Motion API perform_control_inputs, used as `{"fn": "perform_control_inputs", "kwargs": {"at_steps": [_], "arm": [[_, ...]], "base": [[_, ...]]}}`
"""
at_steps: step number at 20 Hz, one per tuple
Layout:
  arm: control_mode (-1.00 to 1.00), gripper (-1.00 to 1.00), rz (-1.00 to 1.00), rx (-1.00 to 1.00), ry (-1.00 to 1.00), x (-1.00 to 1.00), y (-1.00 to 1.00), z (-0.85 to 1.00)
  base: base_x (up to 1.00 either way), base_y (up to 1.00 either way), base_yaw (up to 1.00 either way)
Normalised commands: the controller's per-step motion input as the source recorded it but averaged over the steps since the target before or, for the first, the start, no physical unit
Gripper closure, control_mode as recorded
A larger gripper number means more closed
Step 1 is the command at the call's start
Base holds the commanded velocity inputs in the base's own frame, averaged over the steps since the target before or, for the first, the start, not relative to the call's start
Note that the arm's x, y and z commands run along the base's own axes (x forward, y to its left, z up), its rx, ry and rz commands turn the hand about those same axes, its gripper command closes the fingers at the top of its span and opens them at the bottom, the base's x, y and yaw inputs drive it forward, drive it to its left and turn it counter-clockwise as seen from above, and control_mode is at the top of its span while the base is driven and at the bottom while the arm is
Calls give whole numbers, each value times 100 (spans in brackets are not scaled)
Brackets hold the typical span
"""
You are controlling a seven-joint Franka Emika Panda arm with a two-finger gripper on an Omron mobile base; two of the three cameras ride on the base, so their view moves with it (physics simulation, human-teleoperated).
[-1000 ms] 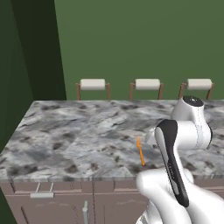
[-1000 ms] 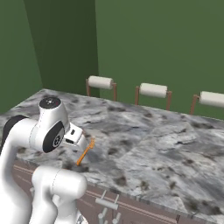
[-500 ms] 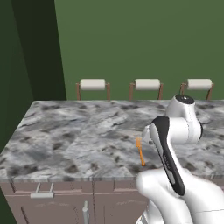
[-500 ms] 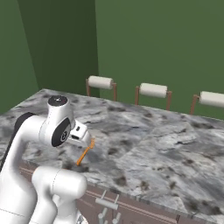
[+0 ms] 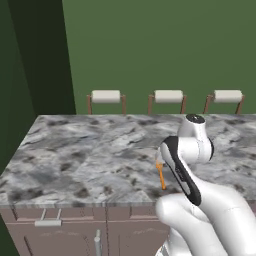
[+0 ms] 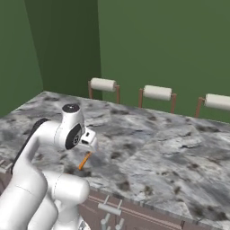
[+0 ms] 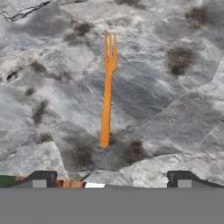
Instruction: Organize the utensils by type. Pick up the wooden spoons from the counter and place them in the open cabinet. Then pick up the metallic utensils from the counter and place them in the open drawer.
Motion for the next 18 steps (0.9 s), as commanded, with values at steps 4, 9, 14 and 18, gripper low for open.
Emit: {"fn": "perform_control_inputs", "kwargs": {"at_steps": [4, 9, 14, 18], "arm": [[-100, -100, 0, 0, 0, 28, 0, -68], [-100, -100, 0, 0, 0, 35, 0, -40], [-100, -100, 0, 0, 8, 39, 1, -32], [-100, -100, 0, 0, 17, 36, 1, -35]], "base": [[0, 0, 0], [0, 0, 0], [0, 0, 0], [0, 0, 0]]}}
